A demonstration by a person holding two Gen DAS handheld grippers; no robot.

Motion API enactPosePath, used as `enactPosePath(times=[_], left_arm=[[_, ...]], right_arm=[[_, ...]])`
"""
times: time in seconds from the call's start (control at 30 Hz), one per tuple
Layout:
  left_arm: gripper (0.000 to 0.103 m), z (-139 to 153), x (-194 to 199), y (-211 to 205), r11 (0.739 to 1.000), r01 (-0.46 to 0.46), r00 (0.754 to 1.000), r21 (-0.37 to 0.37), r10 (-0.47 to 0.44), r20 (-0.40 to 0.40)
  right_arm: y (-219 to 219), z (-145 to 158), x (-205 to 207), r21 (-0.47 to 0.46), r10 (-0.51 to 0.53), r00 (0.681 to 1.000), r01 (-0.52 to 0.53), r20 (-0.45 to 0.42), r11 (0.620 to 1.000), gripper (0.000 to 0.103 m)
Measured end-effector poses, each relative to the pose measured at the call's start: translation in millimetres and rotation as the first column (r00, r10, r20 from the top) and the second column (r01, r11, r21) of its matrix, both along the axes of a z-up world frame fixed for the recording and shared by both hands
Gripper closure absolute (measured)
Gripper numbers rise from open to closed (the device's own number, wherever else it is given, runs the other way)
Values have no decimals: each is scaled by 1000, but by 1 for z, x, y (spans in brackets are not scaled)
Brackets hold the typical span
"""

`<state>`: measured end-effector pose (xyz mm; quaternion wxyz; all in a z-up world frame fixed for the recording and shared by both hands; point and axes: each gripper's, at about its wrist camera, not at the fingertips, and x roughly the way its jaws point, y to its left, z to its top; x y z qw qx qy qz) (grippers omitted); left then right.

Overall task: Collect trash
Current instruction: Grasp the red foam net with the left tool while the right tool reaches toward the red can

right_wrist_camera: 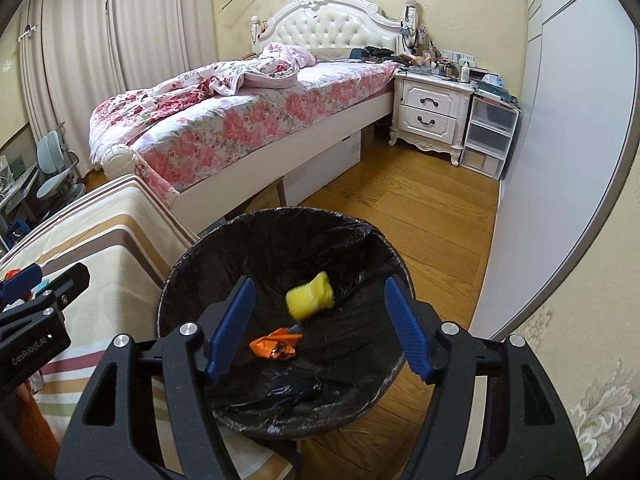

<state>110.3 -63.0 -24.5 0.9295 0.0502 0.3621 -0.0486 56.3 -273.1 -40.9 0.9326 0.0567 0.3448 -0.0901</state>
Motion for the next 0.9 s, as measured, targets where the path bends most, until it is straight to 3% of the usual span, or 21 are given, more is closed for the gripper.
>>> enactPosePath(times=[0.43, 0.9], left_arm=[[23, -1, -56, 69, 996, -94, 995, 10, 94, -37], [23, 7, -106, 145, 970, -243, 970, 7, 243, -6]], right_arm=[[52, 3, -54, 22, 91, 996, -90, -11, 996, 34], [129, 6, -84, 24, 252, 968, -251, -13, 968, 34]])
